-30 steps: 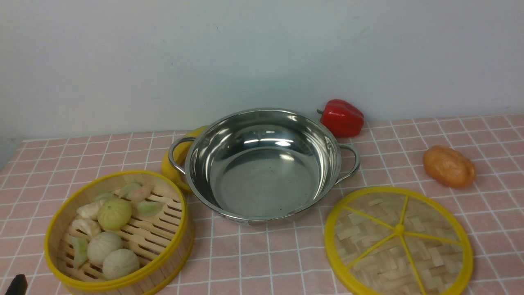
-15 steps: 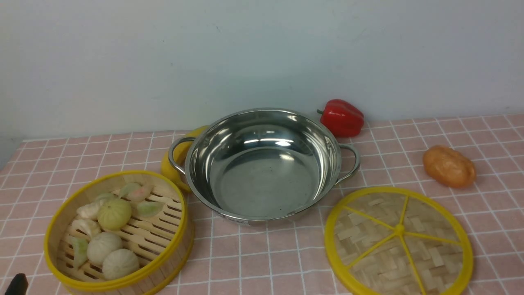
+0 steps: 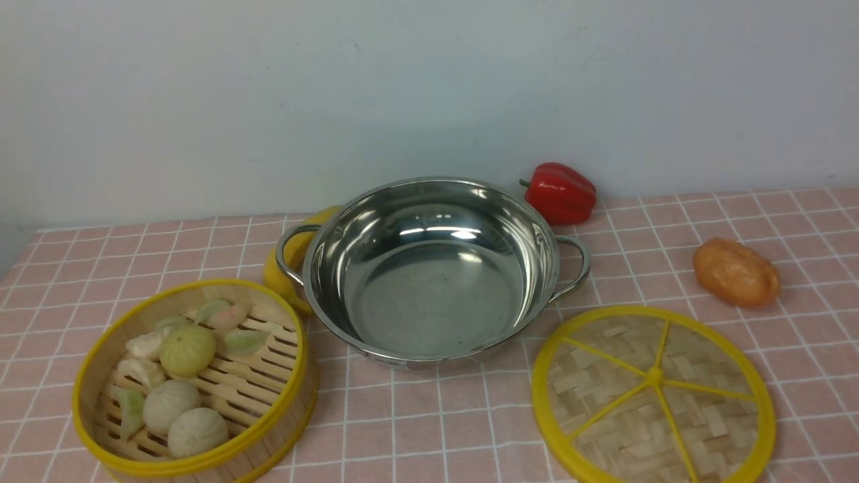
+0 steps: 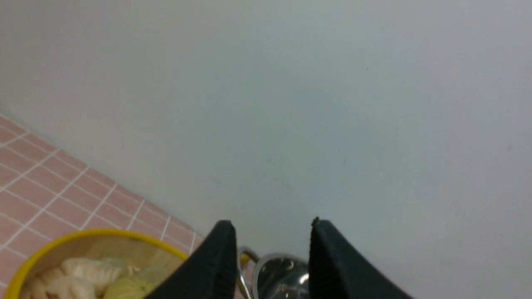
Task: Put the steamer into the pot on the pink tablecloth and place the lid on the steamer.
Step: 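Grasp the rim of the steamer basket holding the buns with the left gripper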
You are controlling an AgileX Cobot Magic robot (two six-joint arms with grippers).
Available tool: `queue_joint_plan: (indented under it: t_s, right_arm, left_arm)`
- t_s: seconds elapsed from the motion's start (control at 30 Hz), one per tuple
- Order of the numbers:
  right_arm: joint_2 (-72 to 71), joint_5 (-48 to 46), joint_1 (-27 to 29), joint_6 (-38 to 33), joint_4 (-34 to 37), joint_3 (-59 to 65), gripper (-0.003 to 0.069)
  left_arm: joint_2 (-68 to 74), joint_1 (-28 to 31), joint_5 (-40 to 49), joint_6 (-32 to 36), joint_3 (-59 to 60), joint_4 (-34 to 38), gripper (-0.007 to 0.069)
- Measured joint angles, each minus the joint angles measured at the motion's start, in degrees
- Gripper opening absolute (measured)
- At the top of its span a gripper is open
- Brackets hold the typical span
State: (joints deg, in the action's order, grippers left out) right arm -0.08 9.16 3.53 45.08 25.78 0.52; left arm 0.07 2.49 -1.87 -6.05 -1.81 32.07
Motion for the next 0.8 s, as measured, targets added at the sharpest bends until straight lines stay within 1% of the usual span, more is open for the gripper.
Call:
queue_joint_plan:
  t_s: [0.03, 0.1, 0.17, 0.23, 0.3, 0.33, 0.37, 0.4, 0.47, 0.5, 0.53, 0.57, 0.6, 0.63, 0.67, 0.73, 0.77, 0.8]
  right_arm:
    - [0.0, 0.8, 0.0, 0.9, 0.4, 0.0, 0.0240]
    - [0.0, 5.3, 0.0, 5.3, 1.6, 0.0, 0.0240]
    - [0.0, 14.1, 0.0, 11.1, 1.8, 0.0, 0.0240]
    - [0.3, 23.8, 0.0, 14.3, 1.6, -0.6, 0.0240]
    - [1.7, 33.1, 0.0, 13.4, 0.9, -3.7, 0.0240]
    - [2.9, 36.3, 0.0, 11.3, -0.4, -6.0, 0.0240]
    - [4.1, 37.8, 0.0, 9.1, -2.2, -8.1, 0.0240]
    - [6.0, 38.5, 0.0, 5.4, -4.9, -11.4, 0.0240]
    - [9.5, 36.1, 0.0, 0.2, -13.1, -16.9, 0.0240]
    - [11.6, 33.1, 0.0, -1.8, -18.8, -19.9, 0.0240]
    - [12.0, 32.4, 0.0, -2.1, -18.8, -20.6, 0.0240]
    - [15.1, 26.7, 0.0, -2.6, -28.3, -24.8, 0.0240]
    - [18.1, 20.5, 0.0, -0.3, -40.6, -28.3, 0.0240]
    - [18.5, 19.7, 0.0, 0.3, -40.6, -28.7, 0.0240]
    - [21.6, 13.3, 0.0, 7.8, -54.0, -31.3, 0.0240]
    - [25.2, 6.2, 0.0, 19.5, -68.0, -32.2, 0.0240]
    - [26.7, 3.7, 0.0, 25.9, -73.8, -32.1, 0.0240]
    - [27.7, 2.4, 0.0, 31.1, -77.3, -31.9, 0.0240]
  left_arm:
    - [0.0, 0.0, -1.1, -0.6, -0.1, 0.1, 0.0243]
    - [-0.1, 0.0, -4.2, -3.0, -0.7, 0.1, 0.0243]
    - [-0.1, 0.0, -8.8, -6.5, -3.3, -0.1, 0.0243]
    - [-0.1, 0.0, -14.8, -8.5, -7.5, -2.8, 0.0243]
    - [0.2, 0.0, -19.4, -8.4, -13.0, -7.6, 0.0243]
    - [1.2, 0.0, -21.7, -7.3, -16.5, -12.2, 0.0243]
    - [2.2, 0.0, -22.2, -6.1, -20.0, -15.3, 0.0243]
    - [4.0, 0.0, -21.6, -4.1, -23.6, -19.9, 0.0243]
    - [7.7, 0.0, -15.7, -1.5, -30.4, -26.8, 0.0243]
    - [9.8, 0.0, -11.8, -0.9, -33.5, -28.8, 0.0243]
    - [9.8, 0.0, -10.7, -0.8, -34.1, -29.5, 0.0243]
    - [13.4, 0.0, -0.9, -0.6, -38.3, -30.9, 0.0243]
    - [16.4, 0.0, 7.4, -1.0, -40.9, -31.4, 0.0243]
    - [16.9, 0.0, 8.8, -1.0, -40.9, -31.5, 0.0243]
    - [21.7, 0.0, 21.0, -1.8, -43.8, -31.7, 0.0243]
    - [27.6, 0.0, 34.3, -2.4, -44.8, -32.1, 0.0243]
    - [30.4, 0.0, 38.4, -2.4, -44.8, -32.1, 0.0243]
    - [32.0, 0.0, 43.2, -2.4, -44.8, -32.1, 0.0243]
